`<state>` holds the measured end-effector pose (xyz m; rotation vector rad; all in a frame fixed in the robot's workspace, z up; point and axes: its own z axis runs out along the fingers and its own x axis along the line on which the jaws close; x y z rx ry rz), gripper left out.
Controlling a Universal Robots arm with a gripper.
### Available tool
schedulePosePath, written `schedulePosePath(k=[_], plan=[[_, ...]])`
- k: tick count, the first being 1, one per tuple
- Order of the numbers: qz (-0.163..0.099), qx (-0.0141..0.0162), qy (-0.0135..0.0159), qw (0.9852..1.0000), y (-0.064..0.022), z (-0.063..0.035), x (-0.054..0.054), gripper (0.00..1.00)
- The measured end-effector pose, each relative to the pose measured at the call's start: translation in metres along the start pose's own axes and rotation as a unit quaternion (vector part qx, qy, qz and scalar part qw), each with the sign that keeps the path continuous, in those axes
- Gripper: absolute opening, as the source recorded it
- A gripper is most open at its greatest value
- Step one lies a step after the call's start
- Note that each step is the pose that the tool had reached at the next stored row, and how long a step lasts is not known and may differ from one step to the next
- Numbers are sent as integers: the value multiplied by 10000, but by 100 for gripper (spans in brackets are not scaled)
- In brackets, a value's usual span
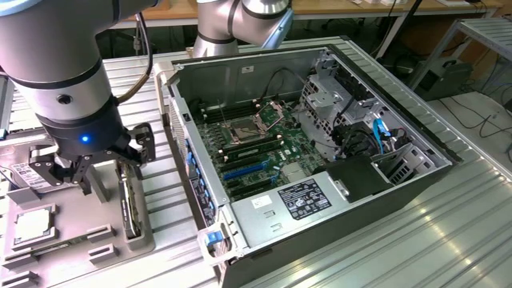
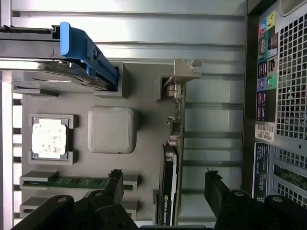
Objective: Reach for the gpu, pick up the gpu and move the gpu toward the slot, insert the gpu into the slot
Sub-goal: 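Pick up the gpu and move the gpu toward the slot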
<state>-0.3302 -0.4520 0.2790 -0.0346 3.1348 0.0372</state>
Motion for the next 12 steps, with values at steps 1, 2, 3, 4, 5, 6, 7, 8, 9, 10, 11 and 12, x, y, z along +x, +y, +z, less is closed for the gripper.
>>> schedulePosePath(k=[1, 2, 3, 4, 5, 6, 7, 8, 9, 10, 11, 12], plan=[[0, 3, -9, 10000, 0, 7, 0, 78], [0, 5, -17, 10000, 0, 15, 0, 78], [-1, 5, -19, 10000, -1, 25, 0, 78], [-1, 5, -19, 10000, -2, 38, 1, 78], [0, 5, -20, 10000, -5, 51, 1, 78], [0, 5, -19, 10000, -8, 66, 1, 78], [3, 5, -19, 10000, -10, 80, 2, 78], [12, 6, -19, 10000, -11, 92, 2, 78], [24, 6, -20, 10000, -12, 106, 1, 78], [37, 7, -20, 10000, -12, 118, 1, 78], [55, 7, -21, 10000, -13, 131, 1, 78], [77, 7, -21, 10000, -13, 143, 1, 78]])
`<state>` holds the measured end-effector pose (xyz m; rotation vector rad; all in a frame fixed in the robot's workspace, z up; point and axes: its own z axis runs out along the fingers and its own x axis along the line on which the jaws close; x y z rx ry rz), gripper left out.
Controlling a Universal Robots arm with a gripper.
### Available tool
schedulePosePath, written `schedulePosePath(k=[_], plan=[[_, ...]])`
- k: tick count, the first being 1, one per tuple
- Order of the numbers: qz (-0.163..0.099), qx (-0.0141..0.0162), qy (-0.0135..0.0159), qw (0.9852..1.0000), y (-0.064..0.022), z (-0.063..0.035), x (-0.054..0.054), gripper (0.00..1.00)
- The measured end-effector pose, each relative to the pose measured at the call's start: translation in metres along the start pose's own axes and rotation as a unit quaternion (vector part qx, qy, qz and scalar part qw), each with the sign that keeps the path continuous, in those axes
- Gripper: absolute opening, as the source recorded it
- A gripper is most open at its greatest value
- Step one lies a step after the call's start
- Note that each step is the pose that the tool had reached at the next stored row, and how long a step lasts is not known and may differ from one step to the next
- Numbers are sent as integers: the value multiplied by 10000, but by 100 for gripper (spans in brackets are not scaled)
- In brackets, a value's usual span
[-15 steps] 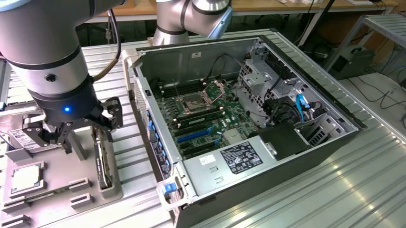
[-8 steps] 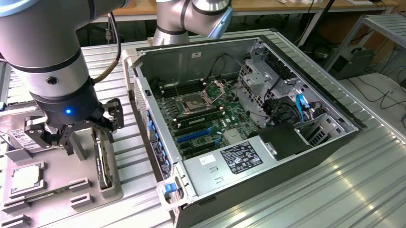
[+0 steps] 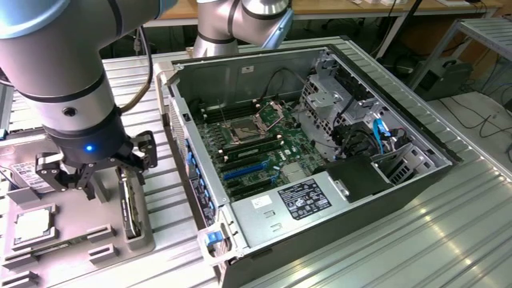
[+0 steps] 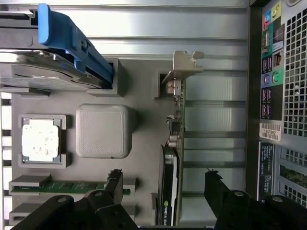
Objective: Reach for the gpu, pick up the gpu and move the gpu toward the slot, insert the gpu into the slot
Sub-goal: 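Pick up the gpu and move the gpu toward the slot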
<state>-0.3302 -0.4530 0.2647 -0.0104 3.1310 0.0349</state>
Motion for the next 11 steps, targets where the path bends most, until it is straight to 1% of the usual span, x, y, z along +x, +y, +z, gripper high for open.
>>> schedulePosePath(k=[11], plan=[[128, 3, -2, 9999, -33, 115, -5, 78]])
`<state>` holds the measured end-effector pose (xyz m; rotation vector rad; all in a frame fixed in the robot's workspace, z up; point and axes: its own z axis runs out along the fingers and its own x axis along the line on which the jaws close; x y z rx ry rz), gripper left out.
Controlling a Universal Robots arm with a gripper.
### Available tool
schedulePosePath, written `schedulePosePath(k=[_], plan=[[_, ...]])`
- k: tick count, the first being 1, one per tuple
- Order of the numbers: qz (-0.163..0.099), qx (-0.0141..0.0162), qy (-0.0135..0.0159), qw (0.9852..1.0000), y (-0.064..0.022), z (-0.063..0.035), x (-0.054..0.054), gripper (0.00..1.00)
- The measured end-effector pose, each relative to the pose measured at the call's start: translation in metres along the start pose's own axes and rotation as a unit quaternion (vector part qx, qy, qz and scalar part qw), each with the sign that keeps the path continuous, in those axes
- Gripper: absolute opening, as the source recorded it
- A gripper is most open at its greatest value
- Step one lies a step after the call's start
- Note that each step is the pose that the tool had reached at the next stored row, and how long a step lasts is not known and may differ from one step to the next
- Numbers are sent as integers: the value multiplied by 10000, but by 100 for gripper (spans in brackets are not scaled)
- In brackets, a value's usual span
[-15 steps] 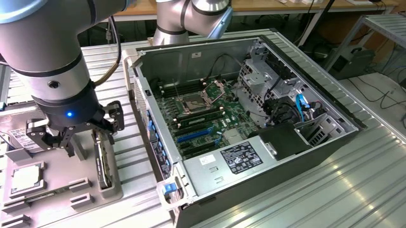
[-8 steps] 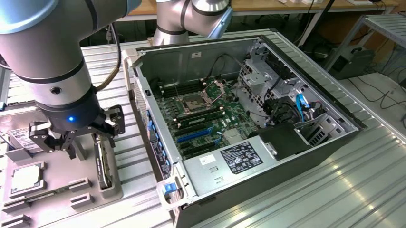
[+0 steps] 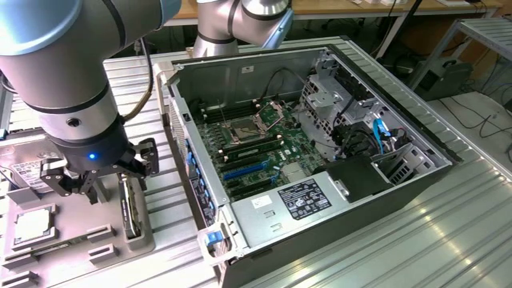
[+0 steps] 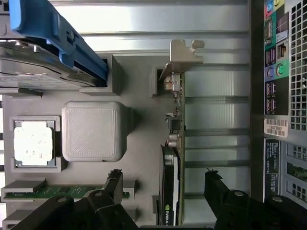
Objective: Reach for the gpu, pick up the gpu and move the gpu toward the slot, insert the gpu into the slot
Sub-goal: 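Pick up the gpu and move the gpu toward the slot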
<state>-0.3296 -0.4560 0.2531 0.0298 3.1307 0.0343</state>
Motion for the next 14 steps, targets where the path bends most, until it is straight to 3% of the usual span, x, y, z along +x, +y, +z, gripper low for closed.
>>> schedulePosePath(k=[6, 14], plan=[[18, 0, 0, 10000, -30, 47, -13, 78], [7, 1, 21, 10000, -39, 117, -25, 78]])
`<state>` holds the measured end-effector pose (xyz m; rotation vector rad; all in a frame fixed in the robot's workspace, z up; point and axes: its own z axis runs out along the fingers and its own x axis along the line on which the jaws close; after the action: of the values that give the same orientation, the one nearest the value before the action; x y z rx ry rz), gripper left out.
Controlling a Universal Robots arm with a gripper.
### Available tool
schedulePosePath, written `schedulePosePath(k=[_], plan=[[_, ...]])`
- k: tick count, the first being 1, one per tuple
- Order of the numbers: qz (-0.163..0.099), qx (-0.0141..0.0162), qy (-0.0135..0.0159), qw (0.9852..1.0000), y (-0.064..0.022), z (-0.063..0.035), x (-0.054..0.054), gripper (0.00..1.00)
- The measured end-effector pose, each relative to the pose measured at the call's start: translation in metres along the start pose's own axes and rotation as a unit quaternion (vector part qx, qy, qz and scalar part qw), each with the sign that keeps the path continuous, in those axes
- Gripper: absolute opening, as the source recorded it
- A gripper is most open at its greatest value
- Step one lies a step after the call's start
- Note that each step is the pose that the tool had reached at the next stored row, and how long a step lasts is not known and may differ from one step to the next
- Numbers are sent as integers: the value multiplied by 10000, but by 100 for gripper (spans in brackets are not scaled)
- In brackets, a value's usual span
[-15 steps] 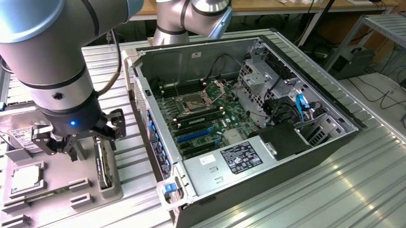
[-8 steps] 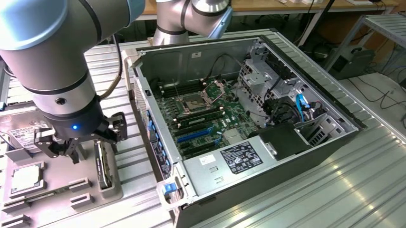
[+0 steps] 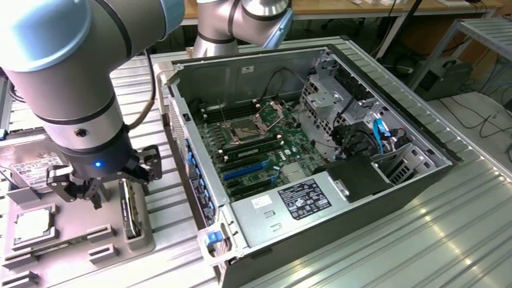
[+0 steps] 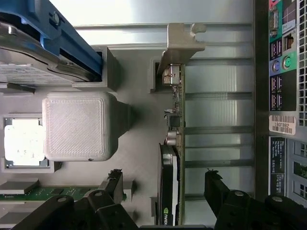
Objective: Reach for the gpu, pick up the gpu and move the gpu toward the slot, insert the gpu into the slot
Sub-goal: 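Pick up the gpu and move the gpu toward the slot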
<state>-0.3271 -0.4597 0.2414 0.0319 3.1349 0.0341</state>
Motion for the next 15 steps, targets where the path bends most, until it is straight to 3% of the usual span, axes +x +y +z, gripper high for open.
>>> schedulePosePath(k=[15], plan=[[1, 0, 11, 10000, -31, 130, -25, 78]])
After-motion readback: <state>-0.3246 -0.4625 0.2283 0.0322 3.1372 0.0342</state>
